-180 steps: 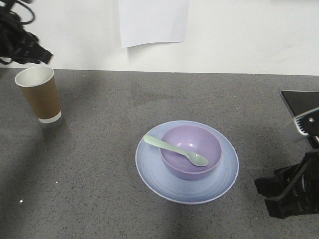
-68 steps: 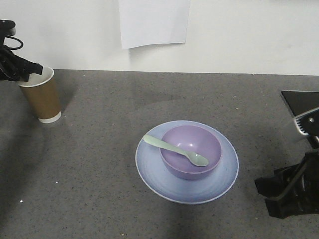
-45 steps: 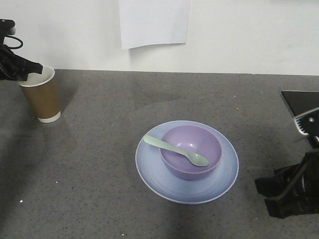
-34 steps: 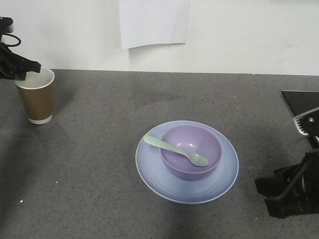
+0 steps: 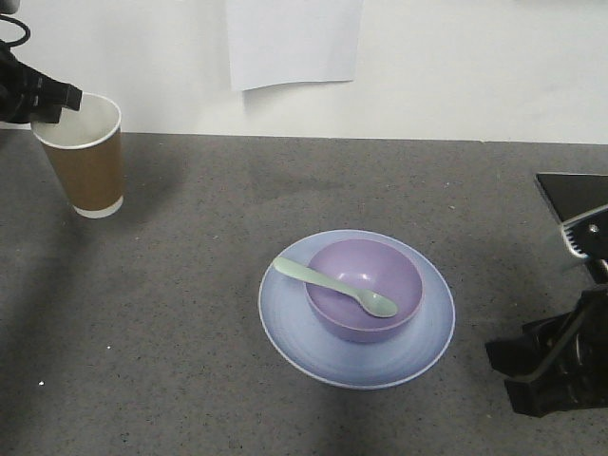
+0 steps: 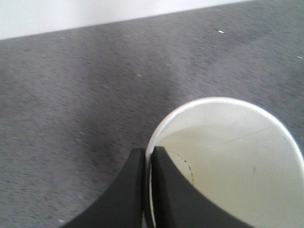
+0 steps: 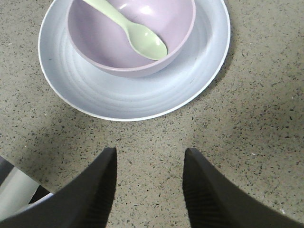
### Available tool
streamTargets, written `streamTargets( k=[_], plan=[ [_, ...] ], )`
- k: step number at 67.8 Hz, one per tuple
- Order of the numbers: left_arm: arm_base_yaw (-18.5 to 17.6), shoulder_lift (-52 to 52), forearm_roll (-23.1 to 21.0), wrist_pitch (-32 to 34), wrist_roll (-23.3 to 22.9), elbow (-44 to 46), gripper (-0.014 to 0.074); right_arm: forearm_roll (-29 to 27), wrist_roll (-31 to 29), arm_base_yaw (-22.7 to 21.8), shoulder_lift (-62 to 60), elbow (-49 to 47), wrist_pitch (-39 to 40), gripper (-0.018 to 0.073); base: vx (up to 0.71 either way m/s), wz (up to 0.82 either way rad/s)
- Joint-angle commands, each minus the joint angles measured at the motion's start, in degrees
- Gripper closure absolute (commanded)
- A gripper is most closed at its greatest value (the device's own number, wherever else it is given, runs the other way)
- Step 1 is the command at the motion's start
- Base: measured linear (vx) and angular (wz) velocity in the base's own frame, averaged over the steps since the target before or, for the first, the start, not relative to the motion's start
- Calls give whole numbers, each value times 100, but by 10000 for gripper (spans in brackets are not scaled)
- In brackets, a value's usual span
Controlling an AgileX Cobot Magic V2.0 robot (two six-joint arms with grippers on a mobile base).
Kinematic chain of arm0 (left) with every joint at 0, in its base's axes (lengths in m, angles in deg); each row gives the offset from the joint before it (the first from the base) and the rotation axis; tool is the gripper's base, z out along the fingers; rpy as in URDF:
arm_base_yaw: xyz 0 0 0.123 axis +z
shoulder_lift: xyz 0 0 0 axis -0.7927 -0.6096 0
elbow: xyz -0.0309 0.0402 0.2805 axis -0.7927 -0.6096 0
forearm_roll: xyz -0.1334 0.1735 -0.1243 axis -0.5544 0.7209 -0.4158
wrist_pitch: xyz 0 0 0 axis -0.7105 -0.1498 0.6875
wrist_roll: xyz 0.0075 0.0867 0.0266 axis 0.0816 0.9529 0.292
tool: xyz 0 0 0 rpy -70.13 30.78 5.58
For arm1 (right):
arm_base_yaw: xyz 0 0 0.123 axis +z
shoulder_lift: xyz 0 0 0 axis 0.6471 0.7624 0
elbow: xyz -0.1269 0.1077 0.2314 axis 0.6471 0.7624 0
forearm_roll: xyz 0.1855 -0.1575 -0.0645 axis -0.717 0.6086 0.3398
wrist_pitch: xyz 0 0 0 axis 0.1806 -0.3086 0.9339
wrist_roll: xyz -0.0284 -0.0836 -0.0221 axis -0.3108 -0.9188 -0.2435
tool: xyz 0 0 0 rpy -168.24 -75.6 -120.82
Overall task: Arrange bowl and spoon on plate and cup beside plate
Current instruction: 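Carry the brown cup with the left gripper beside the plate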
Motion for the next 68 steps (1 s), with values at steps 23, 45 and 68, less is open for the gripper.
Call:
streamTargets(
  k=[23, 45, 68],
  plan=[
    [-654, 1280, -1495, 652, 864, -1650, 605, -52, -50, -17, -67, -157, 299, 243, 0, 0],
    [-850, 1275, -1972, 1038, 1229, -2434, 605, -52, -50, -17, -67, -157, 299, 243, 0, 0],
    [-1268, 1049, -2132, 1587, 1390, -2539, 605, -52, -50, -17, -67, -157, 299, 243, 0, 0]
  ],
)
